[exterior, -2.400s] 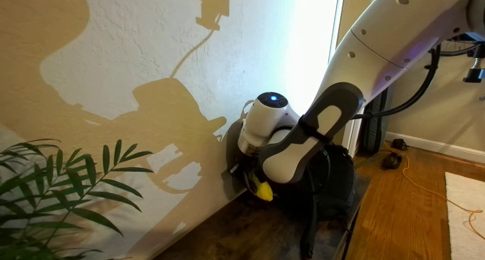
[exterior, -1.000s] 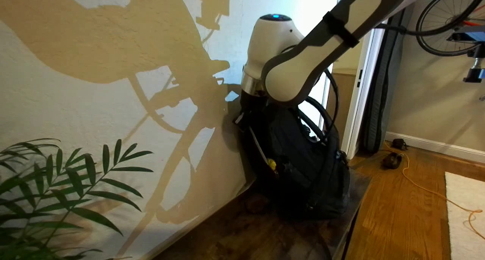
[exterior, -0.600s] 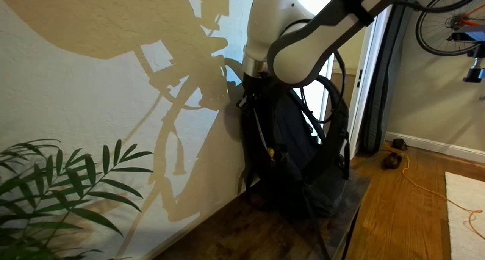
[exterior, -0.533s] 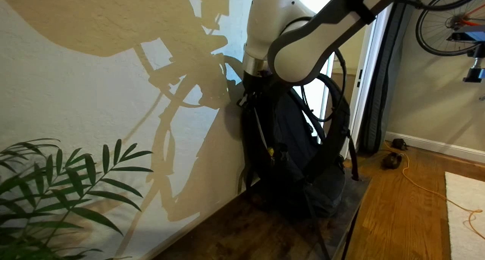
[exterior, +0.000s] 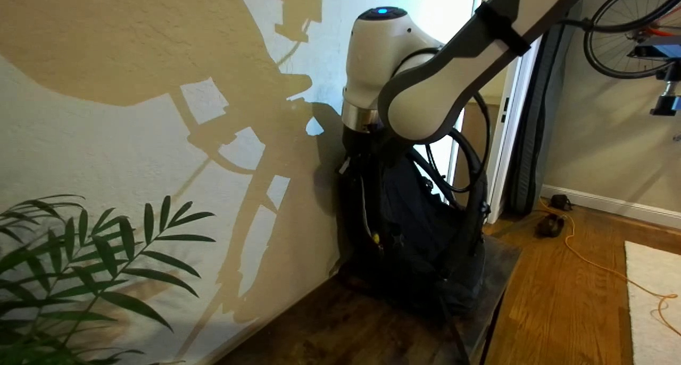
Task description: Put the yellow thing in the bag
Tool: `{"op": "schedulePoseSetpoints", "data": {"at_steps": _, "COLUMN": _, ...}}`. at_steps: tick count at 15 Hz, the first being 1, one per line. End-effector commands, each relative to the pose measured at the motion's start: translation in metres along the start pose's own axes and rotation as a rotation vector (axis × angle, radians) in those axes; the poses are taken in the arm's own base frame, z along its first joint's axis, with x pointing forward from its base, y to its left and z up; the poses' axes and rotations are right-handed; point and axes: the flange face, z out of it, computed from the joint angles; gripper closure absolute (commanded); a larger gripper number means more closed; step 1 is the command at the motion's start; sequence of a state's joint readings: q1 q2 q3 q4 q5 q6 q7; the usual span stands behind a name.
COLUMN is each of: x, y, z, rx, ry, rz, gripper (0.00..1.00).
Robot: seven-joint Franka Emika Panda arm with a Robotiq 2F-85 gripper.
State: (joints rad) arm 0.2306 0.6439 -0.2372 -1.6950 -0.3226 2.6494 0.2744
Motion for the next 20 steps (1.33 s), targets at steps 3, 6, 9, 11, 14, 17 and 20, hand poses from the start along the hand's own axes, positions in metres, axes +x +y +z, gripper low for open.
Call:
{"op": "schedulePoseSetpoints", "data": {"at_steps": 3, "x": -0.013, "y": -0.017, "z": 0.006, "rx": 0.004, "ry": -0.066, "rz": -0.027, "gripper": 0.97}}
{"op": "schedulePoseSetpoints", "data": {"at_steps": 6, "x": -0.015, "y": -0.025, "z": 0.003, "rx": 0.011, "ry": -0.085, "rz": -0.039, "gripper": 0.71}}
{"op": "schedulePoseSetpoints", "data": {"at_steps": 9, "x": -0.015, "y": -0.037, "z": -0.003, "rx": 0.051, "ry": -0.124, "rz": -0.070, "gripper": 0.54}}
{"op": "schedulePoseSetpoints", "data": {"at_steps": 11, "x": -0.015, "y": -0.046, "z": -0.006, "rx": 0.069, "ry": -0.163, "rz": -0.089, "gripper": 0.41}}
{"op": "schedulePoseSetpoints", "data": {"at_steps": 14, "x": -0.014, "y": -0.056, "z": -0.012, "rx": 0.106, "ry": -0.213, "rz": -0.110, "gripper": 0.23}}
{"op": "schedulePoseSetpoints", "data": {"at_steps": 17, "x": -0.011, "y": -0.063, "z": -0.018, "rx": 0.149, "ry": -0.249, "rz": -0.112, "gripper": 0.04}}
{"op": "schedulePoseSetpoints", "data": {"at_steps": 20, "x": -0.010, "y": -0.067, "z": -0.027, "rx": 0.201, "ry": -0.287, "rz": -0.096, "gripper": 0.00}}
